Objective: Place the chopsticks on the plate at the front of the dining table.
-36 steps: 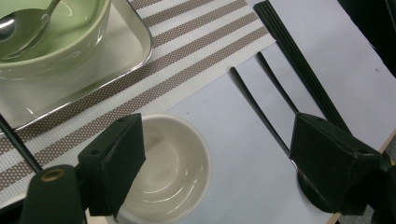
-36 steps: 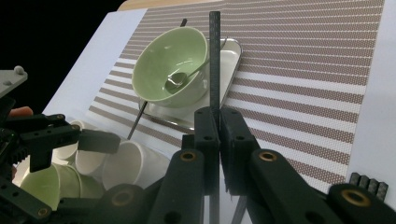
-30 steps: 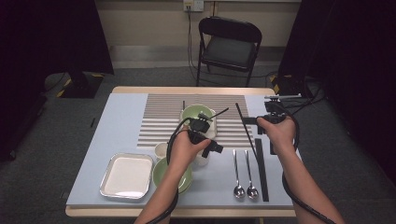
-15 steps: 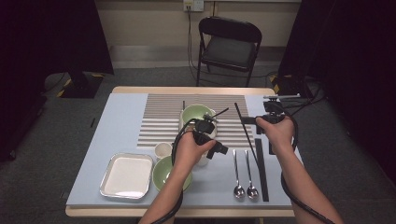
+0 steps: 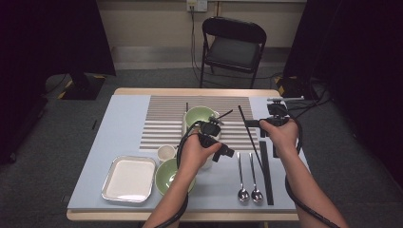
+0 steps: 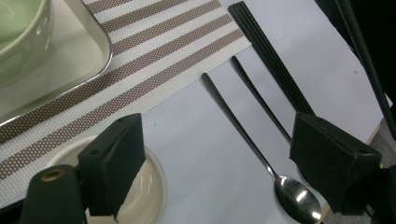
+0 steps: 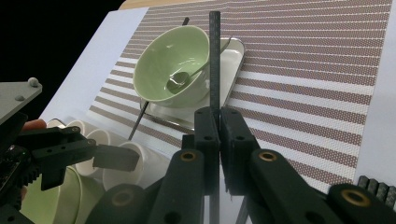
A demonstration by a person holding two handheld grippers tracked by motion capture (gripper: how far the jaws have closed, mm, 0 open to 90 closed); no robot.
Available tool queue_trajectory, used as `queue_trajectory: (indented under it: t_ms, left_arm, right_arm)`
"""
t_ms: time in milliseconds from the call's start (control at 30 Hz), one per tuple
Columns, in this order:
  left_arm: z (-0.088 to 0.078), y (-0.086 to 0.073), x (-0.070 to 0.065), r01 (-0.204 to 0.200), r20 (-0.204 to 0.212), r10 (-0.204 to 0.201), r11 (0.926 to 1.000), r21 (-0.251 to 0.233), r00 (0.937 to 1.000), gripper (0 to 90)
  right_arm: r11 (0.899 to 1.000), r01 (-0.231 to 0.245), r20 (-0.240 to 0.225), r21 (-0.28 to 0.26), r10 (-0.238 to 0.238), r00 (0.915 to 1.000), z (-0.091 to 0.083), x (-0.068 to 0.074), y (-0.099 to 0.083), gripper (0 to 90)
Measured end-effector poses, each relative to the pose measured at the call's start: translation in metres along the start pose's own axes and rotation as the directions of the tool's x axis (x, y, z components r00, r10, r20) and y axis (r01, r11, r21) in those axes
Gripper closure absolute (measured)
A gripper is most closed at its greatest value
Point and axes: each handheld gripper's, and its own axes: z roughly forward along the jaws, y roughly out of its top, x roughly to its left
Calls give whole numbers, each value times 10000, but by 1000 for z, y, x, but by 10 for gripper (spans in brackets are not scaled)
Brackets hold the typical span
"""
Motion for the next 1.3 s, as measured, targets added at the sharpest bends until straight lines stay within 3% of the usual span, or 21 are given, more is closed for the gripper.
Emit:
queue_trajectory:
  t_ms: [533, 767, 1300]
  left_arm:
    - [5, 7, -12, 163, 396, -154, 9996, -223, 9991, 177]
    - [5, 9, -14, 112, 301, -108, 9998, -153, 9995, 174]
    - [12, 11, -23, 198, 587, -180, 9993, -312, 9981, 172]
  right_arm:
    - [10000, 58, -11, 9, -58, 10000, 2, 2, -1, 866]
    - [10000, 45, -13, 30, -45, 10000, 1, 2, 0, 865]
    - [10000, 69, -35, -38, -69, 10000, 4, 3, 0, 865]
